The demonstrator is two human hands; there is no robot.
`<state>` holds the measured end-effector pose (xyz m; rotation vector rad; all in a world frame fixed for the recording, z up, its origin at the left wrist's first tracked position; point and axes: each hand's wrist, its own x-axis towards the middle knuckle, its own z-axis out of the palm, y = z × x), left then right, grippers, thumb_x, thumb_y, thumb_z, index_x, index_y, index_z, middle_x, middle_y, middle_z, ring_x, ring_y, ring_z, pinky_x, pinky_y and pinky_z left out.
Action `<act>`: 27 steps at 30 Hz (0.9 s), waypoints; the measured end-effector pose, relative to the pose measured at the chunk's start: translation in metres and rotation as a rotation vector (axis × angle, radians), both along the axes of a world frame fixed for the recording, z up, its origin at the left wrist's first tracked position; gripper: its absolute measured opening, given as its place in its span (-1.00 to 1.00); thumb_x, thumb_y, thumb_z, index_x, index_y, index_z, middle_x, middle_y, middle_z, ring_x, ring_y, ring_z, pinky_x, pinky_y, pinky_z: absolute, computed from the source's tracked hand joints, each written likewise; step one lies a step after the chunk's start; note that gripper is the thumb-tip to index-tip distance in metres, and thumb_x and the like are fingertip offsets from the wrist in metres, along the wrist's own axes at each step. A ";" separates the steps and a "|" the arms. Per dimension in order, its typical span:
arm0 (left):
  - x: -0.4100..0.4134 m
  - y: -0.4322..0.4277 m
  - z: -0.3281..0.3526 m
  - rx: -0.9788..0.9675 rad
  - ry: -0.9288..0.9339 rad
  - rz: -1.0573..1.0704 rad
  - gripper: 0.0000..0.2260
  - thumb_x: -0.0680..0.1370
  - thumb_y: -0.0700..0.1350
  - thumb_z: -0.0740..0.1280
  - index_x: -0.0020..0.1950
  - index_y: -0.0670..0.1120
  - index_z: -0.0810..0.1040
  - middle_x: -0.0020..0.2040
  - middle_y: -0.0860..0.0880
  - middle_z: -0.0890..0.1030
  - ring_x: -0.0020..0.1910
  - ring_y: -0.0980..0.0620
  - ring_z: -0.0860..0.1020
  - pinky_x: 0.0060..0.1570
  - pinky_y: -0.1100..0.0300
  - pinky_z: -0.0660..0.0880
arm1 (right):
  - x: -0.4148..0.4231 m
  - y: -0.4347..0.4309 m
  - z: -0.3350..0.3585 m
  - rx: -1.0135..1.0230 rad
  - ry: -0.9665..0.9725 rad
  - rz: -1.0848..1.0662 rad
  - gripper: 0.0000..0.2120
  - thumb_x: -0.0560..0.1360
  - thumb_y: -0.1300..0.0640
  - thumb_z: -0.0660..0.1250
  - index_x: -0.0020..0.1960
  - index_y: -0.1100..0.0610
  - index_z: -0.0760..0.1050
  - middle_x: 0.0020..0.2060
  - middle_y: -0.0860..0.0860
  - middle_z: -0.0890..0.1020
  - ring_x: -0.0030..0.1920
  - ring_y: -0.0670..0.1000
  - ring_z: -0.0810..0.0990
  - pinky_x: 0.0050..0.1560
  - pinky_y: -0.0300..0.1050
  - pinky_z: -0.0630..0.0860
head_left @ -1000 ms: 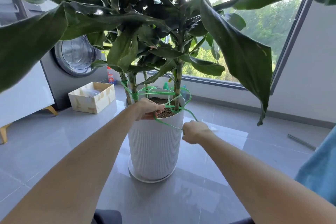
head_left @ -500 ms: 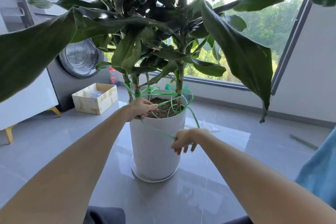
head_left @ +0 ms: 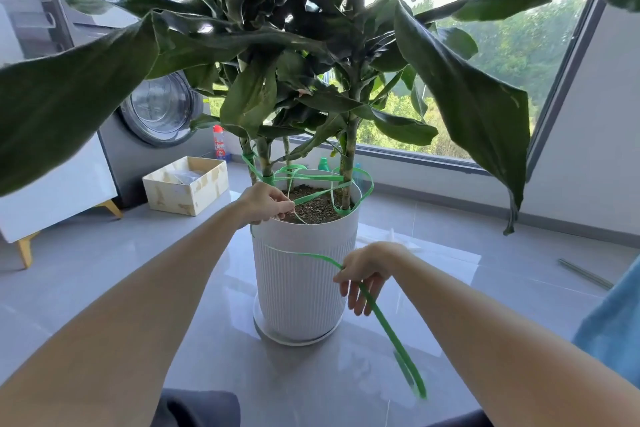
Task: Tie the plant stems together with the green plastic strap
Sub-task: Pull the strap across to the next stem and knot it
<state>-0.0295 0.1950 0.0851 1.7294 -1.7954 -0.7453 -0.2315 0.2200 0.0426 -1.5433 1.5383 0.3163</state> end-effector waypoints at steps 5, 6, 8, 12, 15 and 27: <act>0.002 0.000 0.000 -0.150 -0.091 0.003 -0.81 0.53 -0.04 0.36 0.00 -0.14 0.66 -0.24 -0.02 0.64 -0.30 0.13 0.52 -0.41 0.32 0.35 | 0.000 -0.009 0.003 -0.274 0.076 0.196 -0.74 0.56 0.20 0.25 0.24 0.18 0.51 0.14 0.07 0.63 -0.01 -0.01 0.57 0.14 -0.04 0.49; 0.003 0.000 0.000 -0.179 -0.105 0.005 -0.81 0.52 -0.05 0.37 -0.01 -0.15 0.66 -0.24 -0.02 0.64 -0.29 0.13 0.54 -0.37 0.31 0.37 | 0.001 -0.011 0.005 -0.307 0.064 0.179 -0.68 0.54 0.26 0.25 0.28 0.16 0.50 0.18 0.07 0.60 0.02 -0.01 0.54 0.14 -0.04 0.49; 0.004 0.001 -0.001 -0.215 -0.134 0.009 -0.81 0.52 -0.05 0.37 -0.01 -0.14 0.67 -0.25 -0.01 0.65 -0.36 0.15 0.52 -0.35 0.30 0.39 | 0.004 -0.016 0.008 -0.385 -0.001 0.105 -0.63 0.51 0.33 0.19 0.28 0.13 0.50 0.19 0.05 0.59 0.03 0.00 0.52 0.05 -0.07 0.51; 0.007 -0.002 -0.005 -0.166 -0.122 -0.023 -0.82 0.51 -0.03 0.38 -0.04 -0.12 0.67 -0.25 0.02 0.65 -0.46 0.15 0.52 -0.45 0.36 0.41 | 0.013 -0.036 0.010 -0.652 -0.410 -0.421 -0.84 0.55 0.26 0.18 -0.04 0.12 0.52 0.03 0.14 0.66 -0.22 0.02 0.53 -0.25 -0.13 0.53; 0.008 -0.004 -0.009 -0.055 -0.028 -0.063 -0.82 0.51 -0.05 0.39 -0.03 -0.13 0.68 -0.20 -0.03 0.69 -0.44 0.12 0.57 -0.45 0.34 0.47 | 0.021 -0.056 0.018 -0.708 -0.683 -0.737 -0.85 0.59 0.14 0.21 -0.07 0.18 0.50 0.00 0.15 0.65 -0.20 0.04 0.54 -0.16 -0.06 0.59; 0.001 -0.020 -0.018 0.131 0.059 -0.204 -0.82 0.50 -0.09 0.40 0.02 -0.14 0.67 -0.14 -0.02 0.69 -0.30 0.11 0.63 -0.13 0.21 0.58 | 0.025 -0.096 0.025 -0.545 -0.832 -1.014 -0.87 0.49 0.36 0.31 0.03 0.36 0.52 -0.15 0.24 0.65 -0.31 0.09 0.65 -0.15 -0.02 0.65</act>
